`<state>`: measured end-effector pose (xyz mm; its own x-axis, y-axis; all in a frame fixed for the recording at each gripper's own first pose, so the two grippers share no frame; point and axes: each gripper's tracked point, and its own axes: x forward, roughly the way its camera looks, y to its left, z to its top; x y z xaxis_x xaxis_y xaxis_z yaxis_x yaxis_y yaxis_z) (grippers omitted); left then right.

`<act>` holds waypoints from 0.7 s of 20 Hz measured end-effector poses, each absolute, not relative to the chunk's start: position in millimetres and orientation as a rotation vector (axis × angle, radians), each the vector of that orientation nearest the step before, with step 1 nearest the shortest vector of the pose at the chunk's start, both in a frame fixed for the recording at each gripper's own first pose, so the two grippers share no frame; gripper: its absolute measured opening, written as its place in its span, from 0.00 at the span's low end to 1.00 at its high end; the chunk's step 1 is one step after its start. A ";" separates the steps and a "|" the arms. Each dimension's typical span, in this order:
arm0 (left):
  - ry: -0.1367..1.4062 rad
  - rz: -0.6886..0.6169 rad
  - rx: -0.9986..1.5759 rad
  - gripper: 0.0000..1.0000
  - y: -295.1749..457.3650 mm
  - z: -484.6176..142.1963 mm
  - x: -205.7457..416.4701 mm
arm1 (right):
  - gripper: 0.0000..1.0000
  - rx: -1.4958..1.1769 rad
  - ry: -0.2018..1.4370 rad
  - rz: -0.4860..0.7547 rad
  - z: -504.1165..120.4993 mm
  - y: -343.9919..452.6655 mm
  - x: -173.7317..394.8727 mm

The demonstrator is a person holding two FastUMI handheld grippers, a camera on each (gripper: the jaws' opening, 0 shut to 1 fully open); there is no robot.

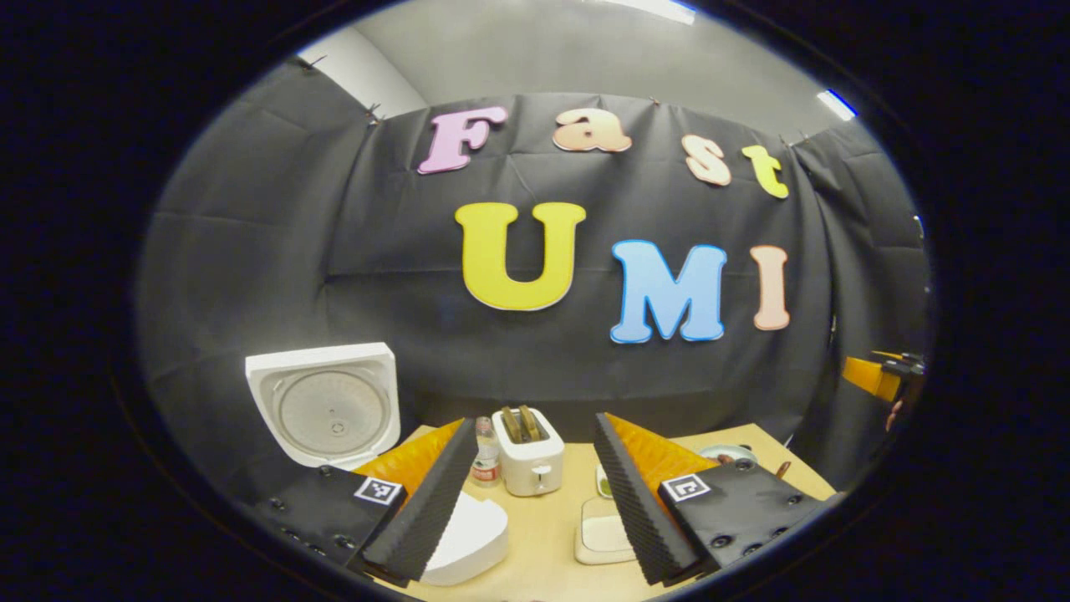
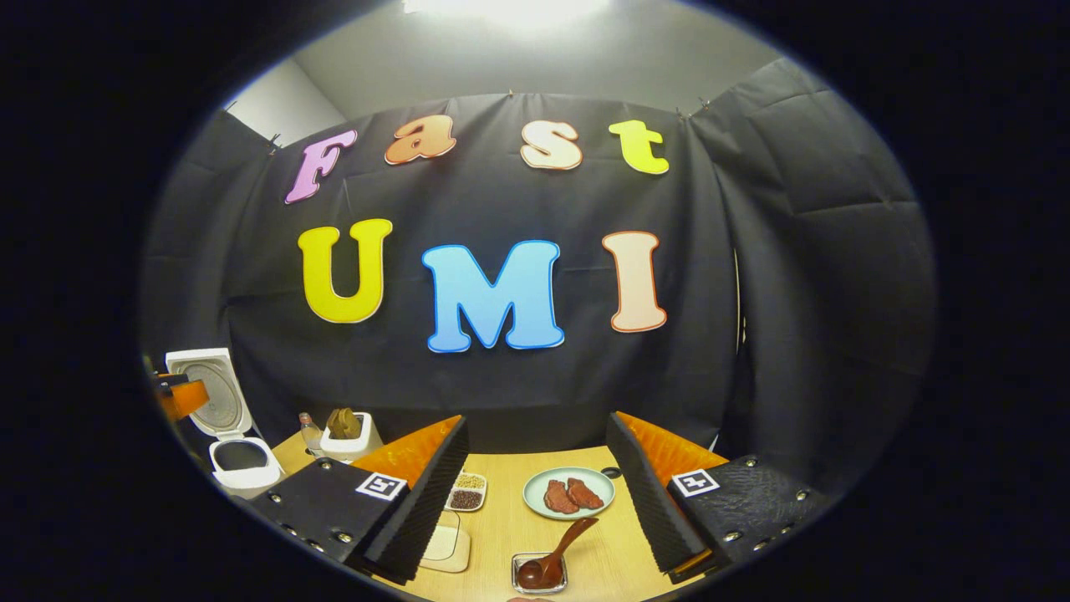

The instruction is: Close the left gripper, press the button to open the rice cooker; take a wooden spoon from the chopstick holder with the right hand, scoop a spoonful of rice and pour it into the rice cooker, then put the wooden spoon back into the chopstick holder.

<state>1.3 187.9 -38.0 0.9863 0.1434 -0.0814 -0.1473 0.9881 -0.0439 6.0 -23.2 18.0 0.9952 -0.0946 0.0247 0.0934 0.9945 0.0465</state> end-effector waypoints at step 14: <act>0.091 0.791 -0.129 0.96 419.0 -19.8 71.1 | 0.99 0.120 -0.015 -0.005 11.1 -8.5 34.2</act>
<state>71.1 419.0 -19.8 0.6996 0.7026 -0.1301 -0.7137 0.6957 -0.0810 34.2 -8.5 11.1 0.9999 -0.0064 0.0147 0.0046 0.9927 0.1202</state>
